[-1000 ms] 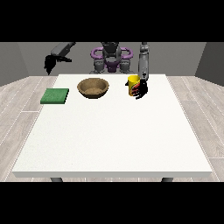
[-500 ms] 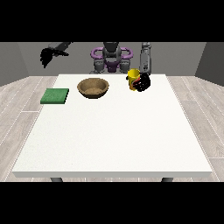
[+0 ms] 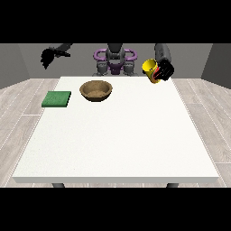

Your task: Pick the cup and pour the ball into the bowl, then pick the bowl and place it on the pad

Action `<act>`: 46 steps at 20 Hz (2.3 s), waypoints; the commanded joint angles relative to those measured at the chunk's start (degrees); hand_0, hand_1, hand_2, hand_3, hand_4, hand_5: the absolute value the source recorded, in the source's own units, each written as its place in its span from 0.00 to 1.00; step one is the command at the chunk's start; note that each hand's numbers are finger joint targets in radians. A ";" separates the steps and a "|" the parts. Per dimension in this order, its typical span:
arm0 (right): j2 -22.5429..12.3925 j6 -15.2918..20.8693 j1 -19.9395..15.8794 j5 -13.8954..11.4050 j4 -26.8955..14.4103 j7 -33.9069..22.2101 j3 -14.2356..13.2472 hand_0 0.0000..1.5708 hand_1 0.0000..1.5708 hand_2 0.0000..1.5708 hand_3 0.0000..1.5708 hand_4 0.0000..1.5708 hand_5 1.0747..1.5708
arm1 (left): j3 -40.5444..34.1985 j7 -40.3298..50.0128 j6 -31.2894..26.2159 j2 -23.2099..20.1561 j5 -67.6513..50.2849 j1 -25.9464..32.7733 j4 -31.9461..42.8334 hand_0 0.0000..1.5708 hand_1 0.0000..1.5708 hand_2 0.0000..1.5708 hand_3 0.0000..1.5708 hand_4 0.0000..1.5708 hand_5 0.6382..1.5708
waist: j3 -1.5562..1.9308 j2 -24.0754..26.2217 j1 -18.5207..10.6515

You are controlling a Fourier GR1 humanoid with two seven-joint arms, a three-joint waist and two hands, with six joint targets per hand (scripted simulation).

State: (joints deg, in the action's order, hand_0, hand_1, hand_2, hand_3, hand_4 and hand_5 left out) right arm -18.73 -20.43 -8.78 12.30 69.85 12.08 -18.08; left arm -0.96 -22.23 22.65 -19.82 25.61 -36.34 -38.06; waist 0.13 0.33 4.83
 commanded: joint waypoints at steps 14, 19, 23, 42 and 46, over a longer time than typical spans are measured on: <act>-2.50 -5.04 -1.24 1.37 -7.74 1.96 -1.31 0.00 0.00 0.00 0.00 0.00 1.00 | 19.08 33.91 5.84 6.90 31.63 -13.67 1.40 0.99 0.99 1.00 1.00 1.00 0.61 | 0.00 4.34 2.74; -2.51 -5.06 -1.79 1.18 -8.17 2.50 -1.27 0.00 0.00 0.00 0.00 0.00 1.00 | 27.00 38.22 2.08 8.02 42.66 -16.50 3.64 0.96 0.96 1.00 1.00 0.90 0.79 | -0.05 4.44 3.50; -4.29 -6.27 -3.31 1.61 -10.53 2.48 -2.14 0.00 0.00 0.00 0.00 0.00 1.00 | 34.50 40.86 -5.48 13.41 50.00 -19.19 4.86 0.94 0.94 1.00 1.00 1.00 0.49 | -0.02 4.76 3.09; -2.32 -6.48 -0.66 2.10 -11.19 -1.61 -0.64 0.00 0.00 0.00 0.00 0.00 1.00 | 41.66 40.02 -15.94 13.63 66.50 -20.73 4.63 0.92 0.92 1.00 1.00 0.98 0.53 | -0.18 7.39 2.07; -2.27 -6.73 2.66 1.51 -11.44 1.97 -1.38 0.00 0.00 0.00 0.00 0.00 1.00 | 22.63 45.39 -5.14 14.79 47.16 -15.57 -1.87 0.83 0.83 1.00 1.00 1.00 0.59 | -0.85 7.24 -0.76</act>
State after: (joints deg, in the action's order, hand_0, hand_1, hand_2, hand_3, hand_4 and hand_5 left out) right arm -21.87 -26.97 -8.54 13.83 57.78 14.08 -19.81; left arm 32.93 20.97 11.15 -4.72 83.48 -55.13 -36.06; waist -0.36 6.69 4.93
